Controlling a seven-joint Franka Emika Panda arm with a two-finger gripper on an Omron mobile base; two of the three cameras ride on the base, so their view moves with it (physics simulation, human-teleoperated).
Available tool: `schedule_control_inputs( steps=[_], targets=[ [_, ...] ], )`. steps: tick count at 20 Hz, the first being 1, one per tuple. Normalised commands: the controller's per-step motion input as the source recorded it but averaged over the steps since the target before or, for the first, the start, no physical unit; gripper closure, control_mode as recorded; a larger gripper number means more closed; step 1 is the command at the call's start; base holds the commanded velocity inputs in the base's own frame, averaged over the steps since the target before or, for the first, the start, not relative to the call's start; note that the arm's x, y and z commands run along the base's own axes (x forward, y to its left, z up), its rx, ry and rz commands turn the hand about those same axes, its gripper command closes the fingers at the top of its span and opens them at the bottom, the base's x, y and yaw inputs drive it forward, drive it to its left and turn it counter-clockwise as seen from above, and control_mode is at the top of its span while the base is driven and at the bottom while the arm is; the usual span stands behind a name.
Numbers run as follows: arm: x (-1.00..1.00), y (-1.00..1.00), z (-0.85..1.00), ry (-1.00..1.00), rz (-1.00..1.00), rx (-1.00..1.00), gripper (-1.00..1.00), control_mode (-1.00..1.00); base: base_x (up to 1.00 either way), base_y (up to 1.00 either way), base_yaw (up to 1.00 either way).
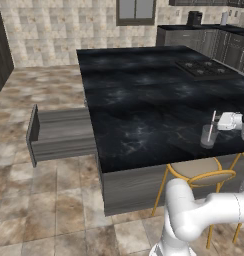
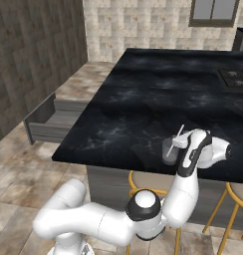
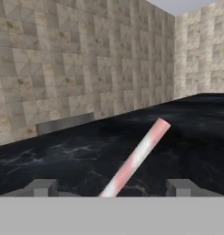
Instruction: Take a straw from the drawer in front and place it inside the glass cup on the dining counter.
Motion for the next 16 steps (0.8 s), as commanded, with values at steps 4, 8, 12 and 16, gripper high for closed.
schedule_control_inputs(
  steps=[4,8,12,16],
  targets=[
    [-0.06,0.00,0.06,0.00,0.00,0.00,-1.00,-1.00,0.00,0.00,0.00],
    [-0.01,0.18,0.16,0.00,0.00,0.00,-1.00,-1.00,0.00,0.00,0.00],
    [-0.09,0.01,0.54,-0.02,0.00,0.00,-1.00,-1.00,0.00,0.00,0.00],
    [-0.31,0.04,0.93,0.00,0.00,0.00,-1.00,-1.00,0.00,0.00,0.00]
  ],
)
